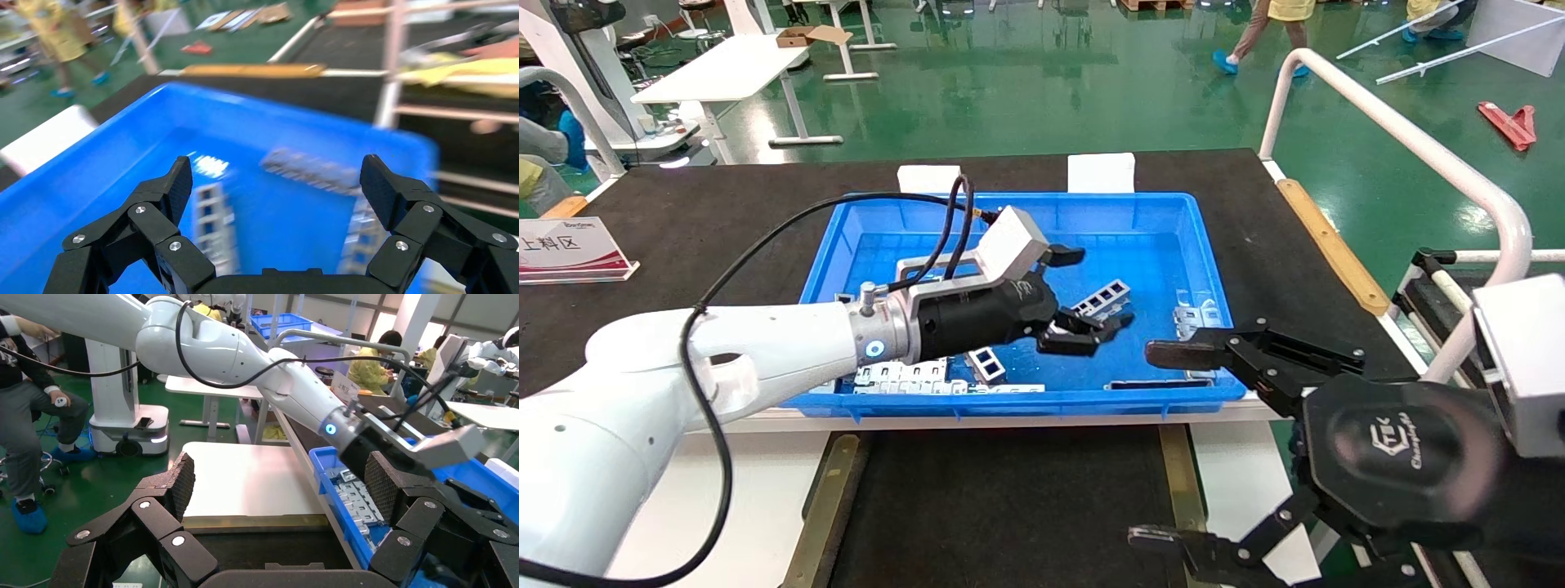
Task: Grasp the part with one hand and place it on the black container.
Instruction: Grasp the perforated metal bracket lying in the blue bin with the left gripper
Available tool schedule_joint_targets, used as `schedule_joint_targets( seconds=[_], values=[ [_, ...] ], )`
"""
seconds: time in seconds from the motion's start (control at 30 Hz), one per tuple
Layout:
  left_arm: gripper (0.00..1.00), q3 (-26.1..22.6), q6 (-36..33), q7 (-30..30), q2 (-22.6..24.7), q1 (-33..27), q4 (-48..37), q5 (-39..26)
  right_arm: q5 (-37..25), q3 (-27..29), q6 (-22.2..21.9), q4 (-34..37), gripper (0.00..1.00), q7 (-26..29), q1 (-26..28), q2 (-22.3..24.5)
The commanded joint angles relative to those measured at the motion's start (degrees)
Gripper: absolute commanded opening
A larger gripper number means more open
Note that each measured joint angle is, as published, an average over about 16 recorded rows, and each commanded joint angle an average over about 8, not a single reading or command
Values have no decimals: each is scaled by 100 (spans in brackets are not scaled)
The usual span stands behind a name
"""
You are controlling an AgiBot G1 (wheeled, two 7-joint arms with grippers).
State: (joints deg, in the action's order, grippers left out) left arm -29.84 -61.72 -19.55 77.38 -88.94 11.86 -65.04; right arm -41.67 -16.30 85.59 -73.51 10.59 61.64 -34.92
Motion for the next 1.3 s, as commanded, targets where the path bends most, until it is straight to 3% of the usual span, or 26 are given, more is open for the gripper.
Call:
schedule_joint_targets(
  seconds=[0.03,0.53,1.17,1.2,1.23,1.3],
  values=[
    [100,-26,308,-79,97,-36,-128,-22,1,-1,0,0,100,0,0,0],
    [100,-1191,1924,642,137,367,858,452,5,-7,-3,0,100,-3,1,3],
    [100,-2629,2869,1290,109,552,1235,1275,10,-14,-6,0,100,-7,3,6],
    [100,-2683,2903,1299,107,558,1235,1312,10,-15,-6,0,98,-7,3,6],
    [94,-2732,2934,1305,106,563,1233,1348,10,-15,-7,0,90,-8,3,6],
    [71,-2827,2994,1313,103,574,1224,1419,11,-16,-7,0,65,-8,3,7]
  ],
)
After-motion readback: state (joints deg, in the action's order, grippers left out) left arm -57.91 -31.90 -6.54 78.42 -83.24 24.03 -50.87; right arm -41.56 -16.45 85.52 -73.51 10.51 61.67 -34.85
